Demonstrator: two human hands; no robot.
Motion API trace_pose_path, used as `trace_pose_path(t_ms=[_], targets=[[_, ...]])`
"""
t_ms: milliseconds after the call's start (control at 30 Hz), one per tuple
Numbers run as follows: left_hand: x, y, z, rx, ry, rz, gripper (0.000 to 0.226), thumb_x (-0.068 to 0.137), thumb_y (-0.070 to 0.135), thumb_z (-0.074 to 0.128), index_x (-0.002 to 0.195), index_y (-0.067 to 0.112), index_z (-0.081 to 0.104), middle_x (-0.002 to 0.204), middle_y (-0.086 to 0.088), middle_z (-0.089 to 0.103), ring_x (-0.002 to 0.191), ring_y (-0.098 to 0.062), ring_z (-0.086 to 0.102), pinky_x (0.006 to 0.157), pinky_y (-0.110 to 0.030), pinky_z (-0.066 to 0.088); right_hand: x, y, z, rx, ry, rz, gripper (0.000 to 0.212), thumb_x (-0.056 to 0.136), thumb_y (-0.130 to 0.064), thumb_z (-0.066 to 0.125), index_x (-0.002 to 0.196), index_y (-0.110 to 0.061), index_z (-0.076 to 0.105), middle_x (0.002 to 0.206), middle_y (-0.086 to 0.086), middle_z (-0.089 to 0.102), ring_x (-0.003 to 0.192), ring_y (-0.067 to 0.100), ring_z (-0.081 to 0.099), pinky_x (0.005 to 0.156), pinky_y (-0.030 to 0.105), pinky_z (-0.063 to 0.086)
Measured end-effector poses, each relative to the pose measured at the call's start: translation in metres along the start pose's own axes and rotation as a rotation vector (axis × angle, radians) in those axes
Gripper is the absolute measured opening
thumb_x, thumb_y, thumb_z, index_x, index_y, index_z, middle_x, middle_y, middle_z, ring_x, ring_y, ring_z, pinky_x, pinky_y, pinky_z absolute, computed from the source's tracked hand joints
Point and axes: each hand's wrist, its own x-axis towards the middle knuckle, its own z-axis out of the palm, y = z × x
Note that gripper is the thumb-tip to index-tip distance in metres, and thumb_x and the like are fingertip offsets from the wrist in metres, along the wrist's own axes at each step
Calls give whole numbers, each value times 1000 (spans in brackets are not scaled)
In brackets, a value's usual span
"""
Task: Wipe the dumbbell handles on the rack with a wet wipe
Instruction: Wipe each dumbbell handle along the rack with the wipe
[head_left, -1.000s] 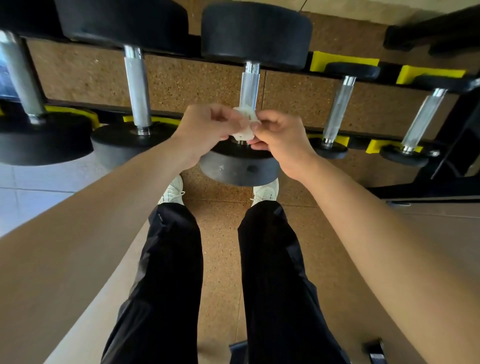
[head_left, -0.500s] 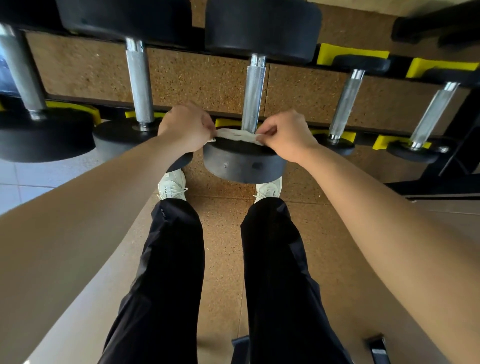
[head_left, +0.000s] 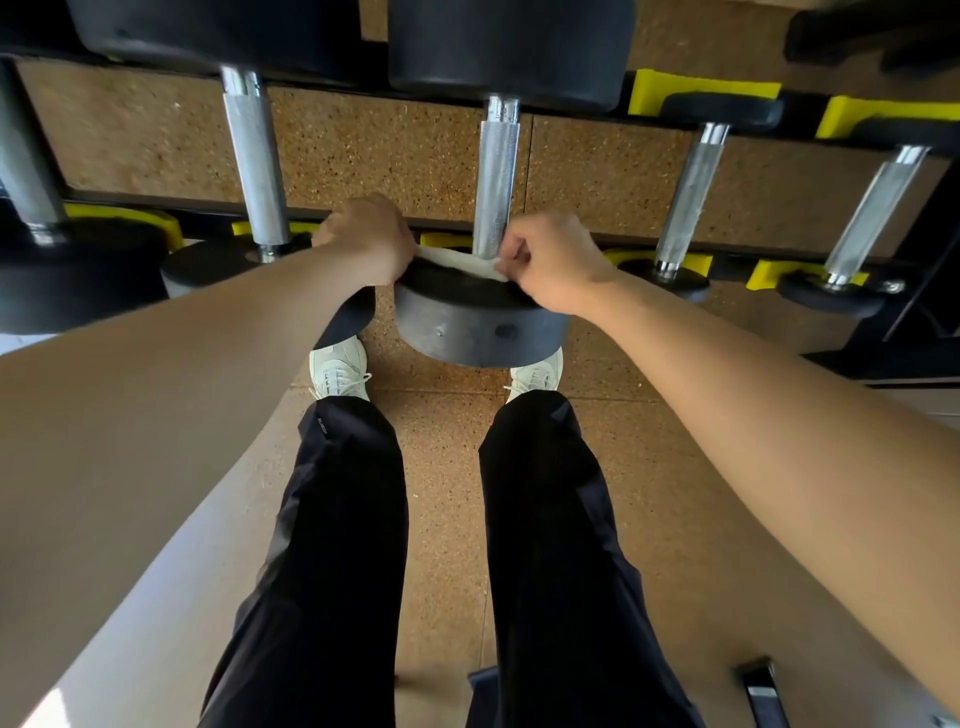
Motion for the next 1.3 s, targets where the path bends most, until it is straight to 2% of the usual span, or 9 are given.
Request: trace_pose_path(t_ms=[133,300,467,700,833,1033,1167,1233,1300], targets=[[-11,15,-5,-68,-122,336,7,95,32,66,98,30,72,109,1,68,102,-24,62,90,-39,51,-3,32,-7,-23,66,179,10,97,-19,62,102,-12,68,107,6,66,92,17,61,81,29,48],[1,16,-7,-52,133,-21,17,96,18,62,109,26,70,114,-4,66,98,-24,63,78,-39,54,1,7,-7,-25,141,-31,13,97,-24,62,100,-12,65,97,-1,65,85,12,60,74,25,46],[-3,22,-8,-241,121,284,6,98,31,60,96,31,65,101,7,64,87,-16,62,67,-32,47,6,26,-25,-29,363,93,18,101,-24,56,103,-9,65,98,1,64,85,11,58,74,28,51],[0,19,-1,-638,181,-22,7,102,25,55,102,23,62,91,5,62,68,-7,58,50,-21,47,14,-1,-17,-60,390,14,14,101,-25,55,99,-12,60,92,-3,59,80,10,58,65,18,48],[-8,38,-13,-806,162,135,7,101,21,58,100,19,65,80,6,61,59,-7,56,49,-20,48,20,12,-27,121,535,290,21,103,-30,52,105,-12,63,96,-6,57,82,5,54,53,8,34],[13,48,-37,-1127,219,-173,31,101,17,54,128,6,63,116,-13,70,64,-3,49,50,-12,42,40,-26,-25,669,535,282,19,97,-29,64,82,-17,66,83,3,72,68,10,64,68,28,58],[9,70,-37,-1222,89,-148,16,99,21,61,111,13,68,74,6,61,59,-5,46,53,-15,43,45,-12,-37,870,626,544,18,95,-25,66,85,-12,72,75,3,69,68,14,61,68,30,55],[5,80,-35,-1327,79,-142,5,101,19,58,102,17,63,81,6,62,67,-4,51,60,-15,48,46,-6,-44,937,593,604,21,95,-21,64,104,-3,69,73,2,62,74,18,59,74,33,57],[7,76,-39,-1274,5,-241,27,101,9,53,127,14,57,107,0,65,89,-11,59,79,-21,53,47,-12,-45,1035,561,594,12,93,-12,66,103,-6,68,79,2,66,69,14,62,63,25,56]])
